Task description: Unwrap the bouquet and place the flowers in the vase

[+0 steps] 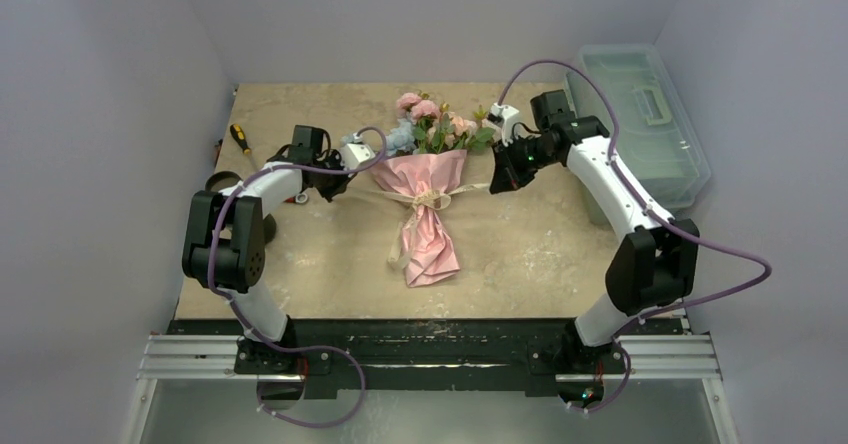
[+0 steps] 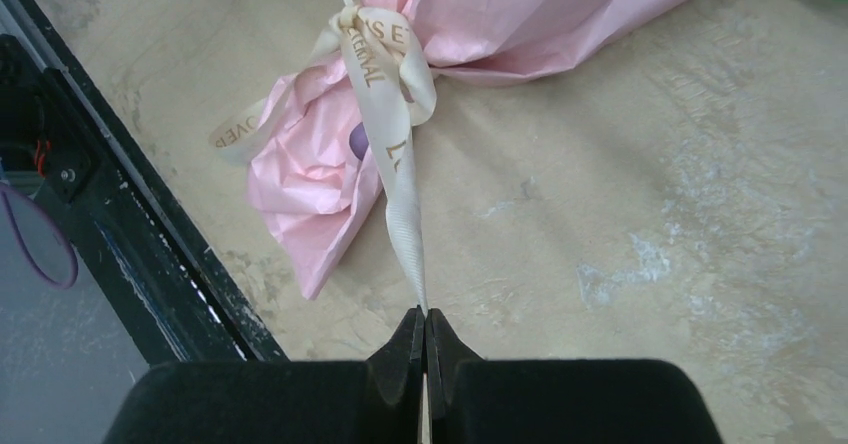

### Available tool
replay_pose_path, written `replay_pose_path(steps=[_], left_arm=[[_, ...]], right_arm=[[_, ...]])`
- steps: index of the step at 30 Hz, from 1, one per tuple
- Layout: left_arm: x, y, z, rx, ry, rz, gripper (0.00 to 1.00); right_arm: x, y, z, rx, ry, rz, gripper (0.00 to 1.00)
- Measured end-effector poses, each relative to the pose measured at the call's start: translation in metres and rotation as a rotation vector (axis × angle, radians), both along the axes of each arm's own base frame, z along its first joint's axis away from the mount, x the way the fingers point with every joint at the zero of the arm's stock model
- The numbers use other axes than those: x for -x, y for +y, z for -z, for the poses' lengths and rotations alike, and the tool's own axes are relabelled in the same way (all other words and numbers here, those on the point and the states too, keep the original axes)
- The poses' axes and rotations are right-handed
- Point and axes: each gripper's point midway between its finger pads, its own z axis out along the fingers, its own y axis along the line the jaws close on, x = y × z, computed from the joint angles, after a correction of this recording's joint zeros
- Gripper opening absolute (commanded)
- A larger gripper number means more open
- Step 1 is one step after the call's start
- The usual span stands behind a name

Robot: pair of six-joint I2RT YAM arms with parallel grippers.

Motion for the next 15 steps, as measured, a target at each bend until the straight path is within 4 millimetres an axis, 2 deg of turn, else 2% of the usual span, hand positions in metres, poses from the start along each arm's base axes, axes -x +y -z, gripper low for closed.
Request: replay_pose_path(steps=[5,15], left_arm=[[0.0,0.002,0.001,-0.015,-0.003,0.011,0.0],[-0.001,0.008,0.003,-0.062,-0.019,0.041,0.0]], right_arm=[[-0.01,-0.004,-0.032,-0.026,-0.087,0.028,0.0],[-0.029,-0.023,-0.096,-0.075,-0.247,0.118,0.0]])
